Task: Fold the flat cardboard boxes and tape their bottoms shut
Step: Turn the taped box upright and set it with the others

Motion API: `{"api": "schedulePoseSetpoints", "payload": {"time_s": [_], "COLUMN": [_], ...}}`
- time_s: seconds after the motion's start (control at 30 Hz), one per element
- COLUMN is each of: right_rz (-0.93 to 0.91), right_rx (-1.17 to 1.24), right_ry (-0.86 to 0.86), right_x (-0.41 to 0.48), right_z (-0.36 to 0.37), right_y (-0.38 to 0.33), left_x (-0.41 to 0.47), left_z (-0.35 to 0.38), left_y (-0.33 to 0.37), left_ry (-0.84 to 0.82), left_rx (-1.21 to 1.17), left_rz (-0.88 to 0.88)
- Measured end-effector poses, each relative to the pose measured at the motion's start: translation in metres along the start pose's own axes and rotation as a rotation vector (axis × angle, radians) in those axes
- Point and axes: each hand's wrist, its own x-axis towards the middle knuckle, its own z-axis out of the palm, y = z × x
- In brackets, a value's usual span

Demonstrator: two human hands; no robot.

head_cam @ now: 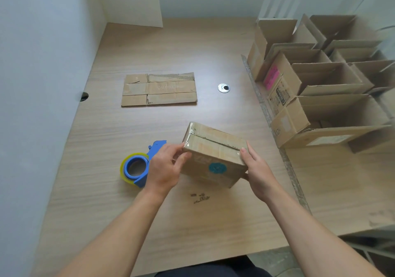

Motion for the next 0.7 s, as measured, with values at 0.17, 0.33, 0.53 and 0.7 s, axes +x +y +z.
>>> {"api": "schedulePoseSetpoints", "payload": {"time_s": [0.17,0.33,0.53,0.7], "right_rz": [0.15,0.171,0.208,0.147], "right_rx": [0.083,0.191,0.25,0.301], "right_ry": [-0.117,-0.029,0.096,0.179], "right_x": [-0.01,-0.008,-0.007,-0.002], "right_z": [-0.015,-0.019,-0.017,-0.015], "right_y": [-0.004,-0.001,-0.007,-0.018], "left_x": [0.011,0.015,0.013,0.002], "left_z": [-0.017,-0.022,-0.022,-0.011], "left_y": [0.017,0.035,0.035,0.043], "left_ry": [-0.08,-0.127,-0.115,-0.095], "left_rx": [-0.019,-0.007,0.035,-0.113], "left_rz": [0.132,0.366,0.478,0.27]}}
